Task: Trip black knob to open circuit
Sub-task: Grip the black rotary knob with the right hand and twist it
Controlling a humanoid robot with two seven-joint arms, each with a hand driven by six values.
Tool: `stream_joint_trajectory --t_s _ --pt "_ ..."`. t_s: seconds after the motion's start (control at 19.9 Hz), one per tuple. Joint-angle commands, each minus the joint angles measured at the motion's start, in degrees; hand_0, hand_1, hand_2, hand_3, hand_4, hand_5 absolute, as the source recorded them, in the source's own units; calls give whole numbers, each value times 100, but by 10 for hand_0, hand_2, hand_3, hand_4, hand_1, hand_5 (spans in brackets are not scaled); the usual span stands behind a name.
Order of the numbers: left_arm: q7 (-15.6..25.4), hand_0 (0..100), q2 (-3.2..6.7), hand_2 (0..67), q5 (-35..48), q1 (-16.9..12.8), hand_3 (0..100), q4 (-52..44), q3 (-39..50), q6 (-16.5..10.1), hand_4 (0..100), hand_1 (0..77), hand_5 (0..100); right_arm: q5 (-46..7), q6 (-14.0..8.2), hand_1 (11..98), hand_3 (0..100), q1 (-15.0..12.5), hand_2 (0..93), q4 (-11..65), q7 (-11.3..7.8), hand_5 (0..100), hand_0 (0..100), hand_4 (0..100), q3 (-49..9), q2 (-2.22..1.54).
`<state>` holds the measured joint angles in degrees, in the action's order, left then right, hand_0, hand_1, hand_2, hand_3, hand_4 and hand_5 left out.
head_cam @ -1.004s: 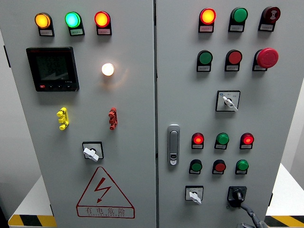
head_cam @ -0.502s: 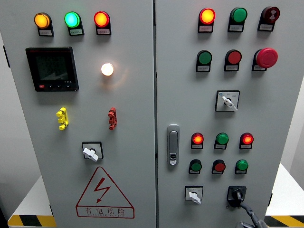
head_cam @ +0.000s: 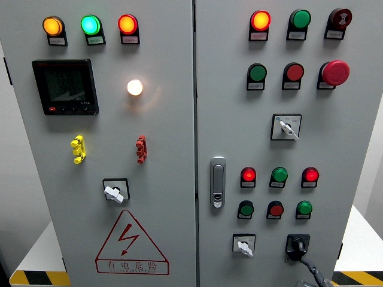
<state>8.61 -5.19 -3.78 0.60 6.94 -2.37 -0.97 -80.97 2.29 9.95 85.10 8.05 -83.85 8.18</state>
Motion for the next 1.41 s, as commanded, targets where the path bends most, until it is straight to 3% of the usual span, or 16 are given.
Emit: stream_joint_trajectory --t_s 0.0,1.36 --pt "0 0 0 129 0 1 213 0 0 0 66 30 15 11 17 932 871 33 38 -2 -5 1000 972 996 9 0" --pt "0 0 0 130 0 1 213 0 0 0 66 31 15 11 52 912 868 112 35 95 39 1000 1000 997 175 0"
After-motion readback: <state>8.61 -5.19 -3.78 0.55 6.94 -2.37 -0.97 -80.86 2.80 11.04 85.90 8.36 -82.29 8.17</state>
